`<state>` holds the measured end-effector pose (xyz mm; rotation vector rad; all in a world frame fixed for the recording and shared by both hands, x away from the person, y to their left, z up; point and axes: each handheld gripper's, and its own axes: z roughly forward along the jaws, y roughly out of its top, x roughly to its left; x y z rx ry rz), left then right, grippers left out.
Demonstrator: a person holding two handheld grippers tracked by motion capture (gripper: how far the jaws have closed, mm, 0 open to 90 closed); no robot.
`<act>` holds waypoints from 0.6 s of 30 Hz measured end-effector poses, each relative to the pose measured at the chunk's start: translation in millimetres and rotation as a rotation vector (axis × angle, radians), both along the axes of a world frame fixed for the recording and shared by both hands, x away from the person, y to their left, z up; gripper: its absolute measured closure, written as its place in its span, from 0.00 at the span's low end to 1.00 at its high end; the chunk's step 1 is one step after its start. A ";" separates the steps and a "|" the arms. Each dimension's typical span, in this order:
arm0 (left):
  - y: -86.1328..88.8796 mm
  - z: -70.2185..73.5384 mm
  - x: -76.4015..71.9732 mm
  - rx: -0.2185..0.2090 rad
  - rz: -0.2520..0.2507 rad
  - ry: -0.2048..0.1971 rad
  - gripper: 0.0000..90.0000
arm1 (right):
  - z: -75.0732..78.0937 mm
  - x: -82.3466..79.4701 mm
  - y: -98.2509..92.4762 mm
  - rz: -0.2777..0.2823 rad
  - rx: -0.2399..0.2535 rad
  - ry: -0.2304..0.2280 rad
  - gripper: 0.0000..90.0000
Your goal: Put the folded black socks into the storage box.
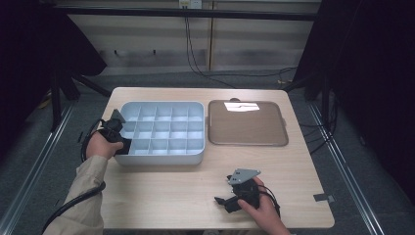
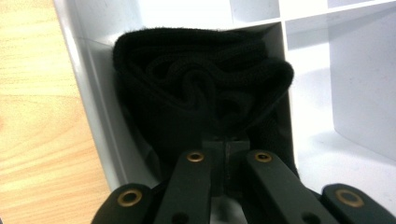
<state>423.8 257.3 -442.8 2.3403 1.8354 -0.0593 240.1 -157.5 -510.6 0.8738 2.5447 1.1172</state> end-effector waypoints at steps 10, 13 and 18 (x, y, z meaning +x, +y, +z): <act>0.5 3.9 0.5 0.002 -0.003 0.003 0.99 | 0.0 0.0 0.0 0.000 0.000 0.000 0.15; 1.0 5.2 0.3 -0.004 0.006 -0.002 0.98 | 0.0 0.0 0.0 0.000 0.000 0.000 0.15; 1.6 9.3 0.4 0.001 0.008 -0.007 0.96 | 0.0 0.0 0.0 0.000 0.000 0.000 0.15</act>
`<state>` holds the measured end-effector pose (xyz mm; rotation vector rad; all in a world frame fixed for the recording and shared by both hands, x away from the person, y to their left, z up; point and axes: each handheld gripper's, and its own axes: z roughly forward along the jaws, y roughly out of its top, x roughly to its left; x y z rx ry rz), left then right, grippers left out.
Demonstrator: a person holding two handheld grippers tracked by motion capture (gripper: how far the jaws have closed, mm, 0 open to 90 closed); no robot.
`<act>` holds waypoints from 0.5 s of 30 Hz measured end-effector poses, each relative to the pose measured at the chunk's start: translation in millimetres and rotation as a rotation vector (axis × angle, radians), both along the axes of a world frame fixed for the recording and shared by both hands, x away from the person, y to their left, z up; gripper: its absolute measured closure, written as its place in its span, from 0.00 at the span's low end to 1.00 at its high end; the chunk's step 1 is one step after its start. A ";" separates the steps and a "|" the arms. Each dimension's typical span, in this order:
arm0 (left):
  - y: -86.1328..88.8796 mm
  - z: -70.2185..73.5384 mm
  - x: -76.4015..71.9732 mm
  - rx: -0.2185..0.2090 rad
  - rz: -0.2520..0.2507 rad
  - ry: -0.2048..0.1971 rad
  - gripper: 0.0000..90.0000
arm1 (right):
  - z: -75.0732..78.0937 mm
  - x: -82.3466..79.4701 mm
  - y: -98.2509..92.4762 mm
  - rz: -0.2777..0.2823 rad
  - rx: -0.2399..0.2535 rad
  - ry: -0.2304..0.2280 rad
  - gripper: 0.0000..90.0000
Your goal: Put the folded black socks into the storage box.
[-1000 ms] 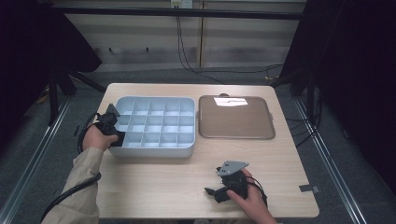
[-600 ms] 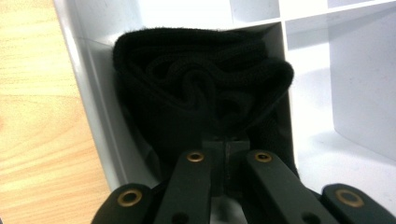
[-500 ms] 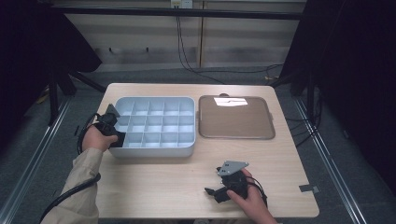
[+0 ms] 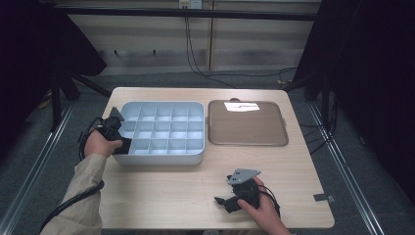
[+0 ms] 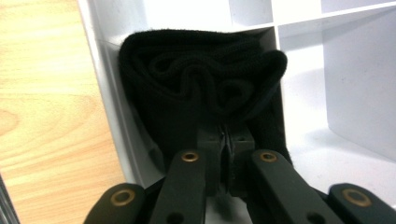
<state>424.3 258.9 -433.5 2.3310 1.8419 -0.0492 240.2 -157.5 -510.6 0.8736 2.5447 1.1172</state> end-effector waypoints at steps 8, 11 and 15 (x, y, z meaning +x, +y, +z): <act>3.4 11.1 0.2 0.000 0.002 -0.015 0.94 | 0.1 -0.1 0.1 -0.001 0.000 0.002 0.15; 3.8 12.8 0.2 -0.002 0.002 -0.016 0.94 | 0.1 -0.1 0.1 -0.001 0.000 0.002 0.15; 3.7 17.5 0.7 -0.003 0.003 -0.023 0.93 | 0.1 -0.1 0.1 -0.001 0.000 0.002 0.15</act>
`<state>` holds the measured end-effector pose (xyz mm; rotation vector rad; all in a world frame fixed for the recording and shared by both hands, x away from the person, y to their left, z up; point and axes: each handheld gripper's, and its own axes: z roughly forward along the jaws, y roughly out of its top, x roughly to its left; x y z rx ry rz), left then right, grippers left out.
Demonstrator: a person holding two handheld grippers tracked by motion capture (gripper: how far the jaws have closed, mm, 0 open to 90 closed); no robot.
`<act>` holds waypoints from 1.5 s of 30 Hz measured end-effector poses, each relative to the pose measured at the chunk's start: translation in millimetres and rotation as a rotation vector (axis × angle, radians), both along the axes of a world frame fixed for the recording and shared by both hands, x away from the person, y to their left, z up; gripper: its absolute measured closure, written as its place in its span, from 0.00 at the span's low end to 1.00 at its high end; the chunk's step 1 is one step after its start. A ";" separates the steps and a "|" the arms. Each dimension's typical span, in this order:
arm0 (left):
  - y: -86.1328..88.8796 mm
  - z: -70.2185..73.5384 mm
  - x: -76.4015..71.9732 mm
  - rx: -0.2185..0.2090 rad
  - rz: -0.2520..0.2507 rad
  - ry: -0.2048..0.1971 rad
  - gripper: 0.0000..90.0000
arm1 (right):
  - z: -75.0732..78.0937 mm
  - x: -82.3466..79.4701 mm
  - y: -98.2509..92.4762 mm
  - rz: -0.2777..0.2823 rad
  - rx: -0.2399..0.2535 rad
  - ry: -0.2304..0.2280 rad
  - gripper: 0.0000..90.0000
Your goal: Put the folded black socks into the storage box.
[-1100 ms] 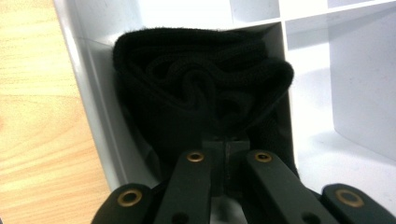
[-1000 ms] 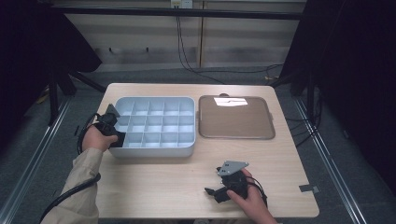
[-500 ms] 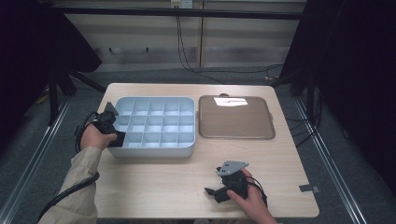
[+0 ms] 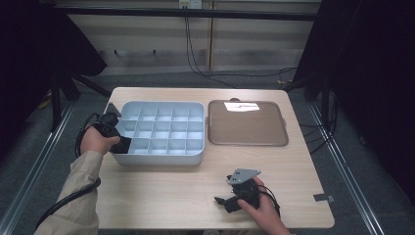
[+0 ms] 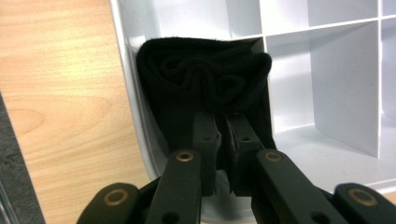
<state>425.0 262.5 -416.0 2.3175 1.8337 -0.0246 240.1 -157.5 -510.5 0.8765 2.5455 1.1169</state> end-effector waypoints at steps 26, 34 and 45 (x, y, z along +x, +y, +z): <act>1.7 26.1 -0.8 -0.021 0.002 -0.058 0.83 | 0.0 0.1 0.0 0.001 0.000 -0.001 0.15; 1.3 30.7 -0.8 -0.027 -0.007 -0.061 0.75 | 0.0 0.1 0.0 0.001 0.000 -0.001 0.15; 1.6 32.1 -1.5 -0.044 0.009 -0.048 0.58 | 0.0 0.2 -0.1 0.002 0.000 -0.001 0.14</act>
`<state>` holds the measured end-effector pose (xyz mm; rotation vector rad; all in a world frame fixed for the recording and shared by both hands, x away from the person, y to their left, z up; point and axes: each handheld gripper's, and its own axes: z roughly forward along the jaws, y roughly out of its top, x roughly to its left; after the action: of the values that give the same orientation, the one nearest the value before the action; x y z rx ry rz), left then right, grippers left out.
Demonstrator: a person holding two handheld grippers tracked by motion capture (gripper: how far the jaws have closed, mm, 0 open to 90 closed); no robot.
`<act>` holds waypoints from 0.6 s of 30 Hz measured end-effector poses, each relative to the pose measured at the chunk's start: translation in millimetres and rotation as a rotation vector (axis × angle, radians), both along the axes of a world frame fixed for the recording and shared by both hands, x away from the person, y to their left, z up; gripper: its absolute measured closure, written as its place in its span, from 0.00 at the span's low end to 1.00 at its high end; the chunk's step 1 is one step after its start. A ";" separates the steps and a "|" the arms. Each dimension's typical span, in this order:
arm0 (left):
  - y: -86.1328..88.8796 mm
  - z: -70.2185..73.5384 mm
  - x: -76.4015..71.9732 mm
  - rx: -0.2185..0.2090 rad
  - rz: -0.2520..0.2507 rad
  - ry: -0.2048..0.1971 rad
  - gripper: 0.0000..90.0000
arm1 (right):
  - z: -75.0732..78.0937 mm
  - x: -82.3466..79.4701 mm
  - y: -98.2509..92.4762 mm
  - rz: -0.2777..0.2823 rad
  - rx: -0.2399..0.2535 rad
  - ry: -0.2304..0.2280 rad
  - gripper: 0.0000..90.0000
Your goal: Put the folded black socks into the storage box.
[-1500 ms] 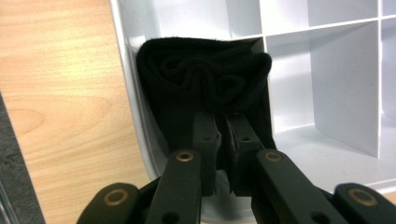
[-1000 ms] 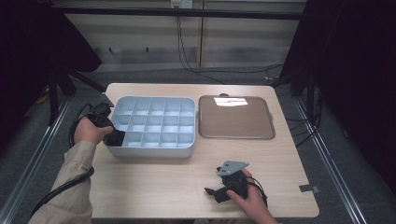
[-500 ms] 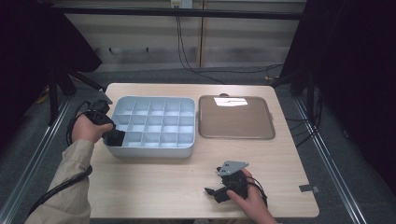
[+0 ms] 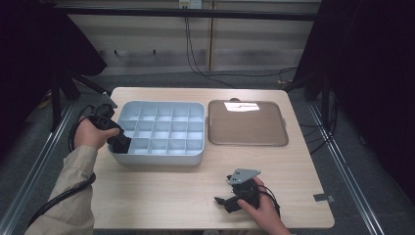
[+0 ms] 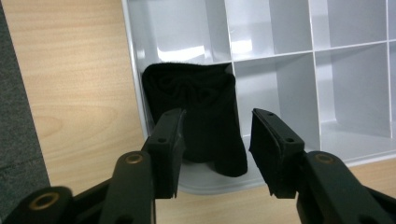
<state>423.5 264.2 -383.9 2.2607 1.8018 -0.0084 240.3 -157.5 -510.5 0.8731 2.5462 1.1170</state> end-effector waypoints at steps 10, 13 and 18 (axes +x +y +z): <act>1.0 2.4 -3.7 -0.015 -0.007 -0.018 0.46 | 0.0 0.1 0.0 0.001 0.000 0.001 0.14; 0.5 3.6 -5.7 -0.016 -0.017 -0.026 0.43 | 0.0 0.1 0.0 0.001 0.000 0.001 0.14; -1.5 4.6 -7.9 -0.022 -0.017 -0.031 0.40 | 0.0 0.1 0.0 0.001 0.000 0.001 0.14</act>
<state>415.6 262.7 -379.3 2.2489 1.7582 0.0045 240.3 -157.5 -510.4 0.8730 2.5481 1.1172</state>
